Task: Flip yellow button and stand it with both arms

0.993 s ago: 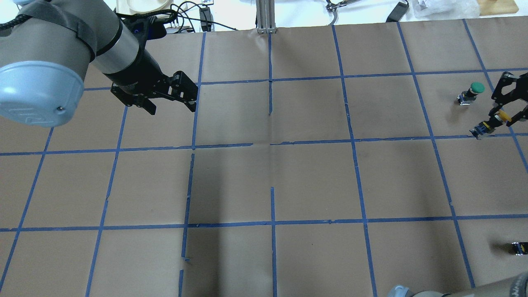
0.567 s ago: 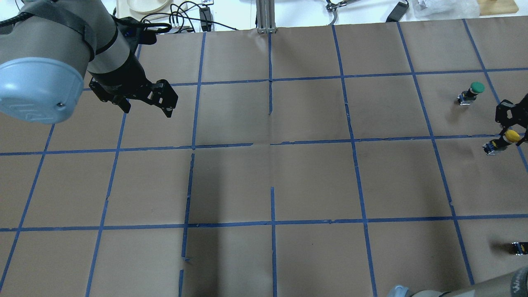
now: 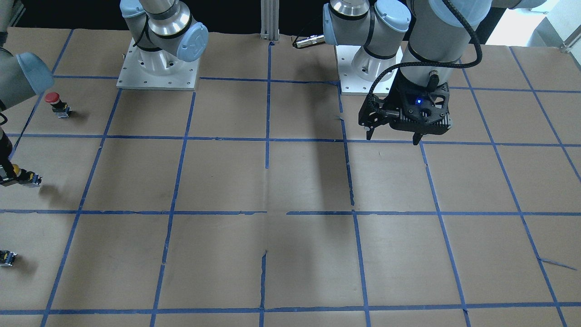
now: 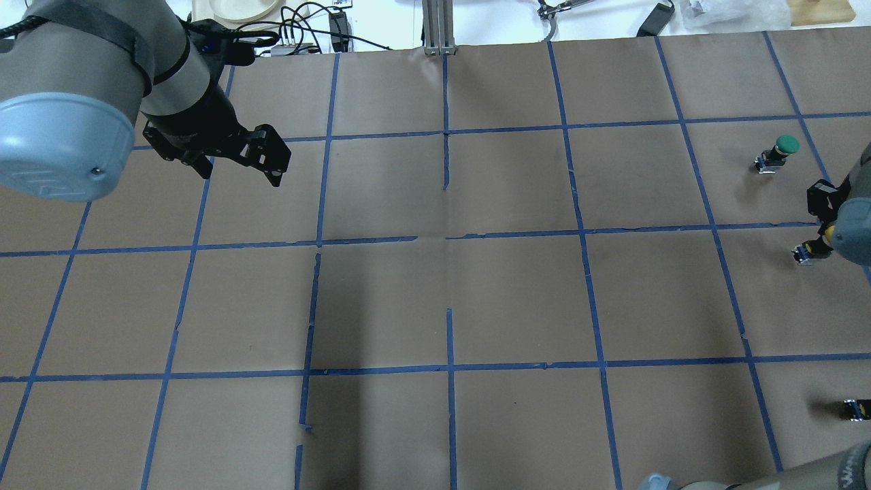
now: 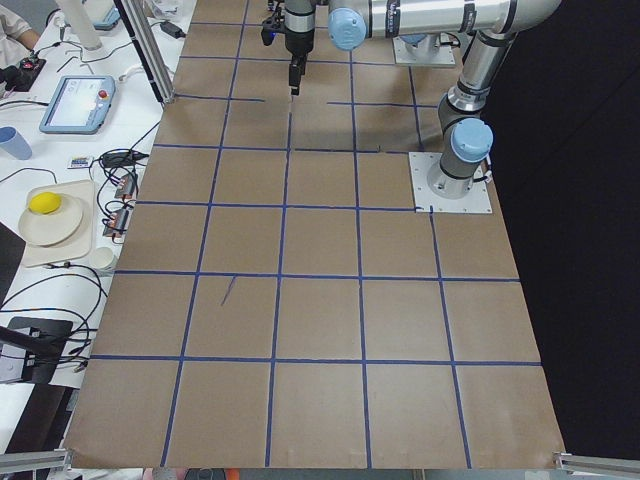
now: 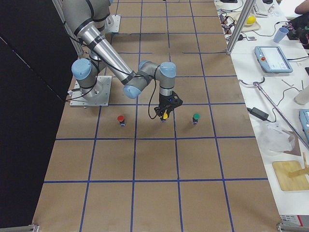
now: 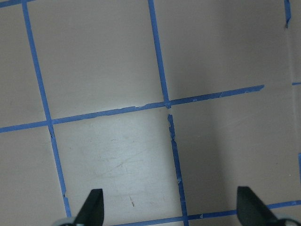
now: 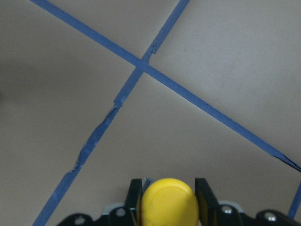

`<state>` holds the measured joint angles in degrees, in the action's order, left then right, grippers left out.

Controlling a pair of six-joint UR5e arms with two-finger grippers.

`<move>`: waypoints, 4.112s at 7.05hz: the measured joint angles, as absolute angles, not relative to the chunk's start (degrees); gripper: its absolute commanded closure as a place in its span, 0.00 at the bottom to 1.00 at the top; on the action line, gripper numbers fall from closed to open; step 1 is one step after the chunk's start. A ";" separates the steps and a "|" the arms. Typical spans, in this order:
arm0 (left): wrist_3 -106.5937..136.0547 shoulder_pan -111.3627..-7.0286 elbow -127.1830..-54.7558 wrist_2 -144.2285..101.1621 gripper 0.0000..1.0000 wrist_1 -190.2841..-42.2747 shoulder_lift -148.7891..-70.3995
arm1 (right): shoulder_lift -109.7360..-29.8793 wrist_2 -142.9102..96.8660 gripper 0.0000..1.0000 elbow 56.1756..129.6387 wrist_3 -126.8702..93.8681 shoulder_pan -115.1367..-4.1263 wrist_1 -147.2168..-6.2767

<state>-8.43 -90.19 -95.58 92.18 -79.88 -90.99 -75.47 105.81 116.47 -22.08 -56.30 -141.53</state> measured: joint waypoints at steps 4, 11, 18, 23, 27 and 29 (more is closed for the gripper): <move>-8.10 -90.40 -95.48 91.77 0.00 -79.54 -91.22 | -75.13 106.41 0.49 117.00 -25.45 -56.34 -141.28; -8.17 -90.35 -95.45 91.60 0.00 -79.54 -91.23 | -75.22 107.43 0.00 114.40 -19.40 -56.34 -140.50; -8.25 -90.31 -95.40 91.86 0.00 -79.54 -90.95 | -79.49 98.17 0.00 88.47 -9.26 -67.33 -94.83; -8.26 -90.34 -95.38 91.68 0.00 -79.54 -90.77 | -85.88 92.40 0.00 85.25 -9.06 -85.33 -82.95; -8.26 -90.35 -95.45 91.80 0.00 -79.54 -90.56 | -86.79 91.84 0.00 85.48 -7.94 -88.15 -74.88; -8.26 -90.35 -95.45 91.91 0.00 -79.58 -90.53 | -87.30 90.97 0.00 86.00 -7.74 -88.28 -77.09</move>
<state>-8.26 -90.35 -95.45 91.91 -79.58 -90.53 -87.30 90.97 86.00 -7.74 -88.28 -77.09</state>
